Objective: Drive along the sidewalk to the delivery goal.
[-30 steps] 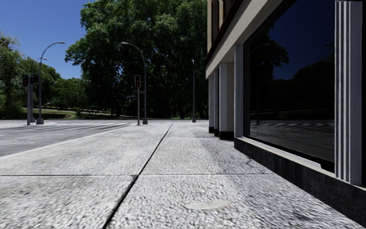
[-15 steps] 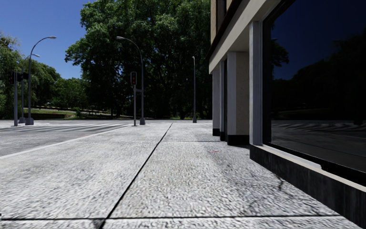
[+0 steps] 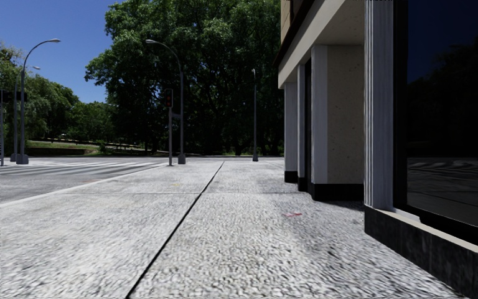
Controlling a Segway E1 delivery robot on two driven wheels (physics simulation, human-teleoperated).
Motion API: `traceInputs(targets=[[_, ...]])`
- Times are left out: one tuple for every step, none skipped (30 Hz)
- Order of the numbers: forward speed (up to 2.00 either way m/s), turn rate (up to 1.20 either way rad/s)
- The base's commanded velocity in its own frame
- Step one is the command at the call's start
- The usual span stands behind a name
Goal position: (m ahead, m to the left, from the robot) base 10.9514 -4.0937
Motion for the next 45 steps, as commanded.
traceInputs(targets=[[2.0,0.0],[2.0,0.0],[2.0,0.0],[2.0,0.0],[2.0,0.0],[2.0,0.0],[2.0,0.0],[2.0,0.0],[2.0,0.0],[2.0,0.0],[2.0,0.0],[2.0,0.0],[2.0,0.0],[2.0,0.0],[2.0,0.0],[2.0,0.0],[2.0,0.0],[2.0,0.0],[2.0,0.0],[2.0,0.0],[2.0,0.0],[2.0,0.0],[2.0,0.0],[2.0,0.0],[2.0,0.0],[2.0,0.0],[2.0,0.0],[2.0,0.0],[2.0,0.0],[2.0,0.0],[2.0,0.0],[2.0,0.0],[2.0,0.0],[2.0,0.0],[2.0,0.0],[2.0,0.0],[2.0,0.0],[2.0,0.0],[2.0,0.0],[2.0,0.0],[2.0,0.0],[2.0,0.0],[2.0,0.0],[2.0,0.0],[2.0,0.0]])
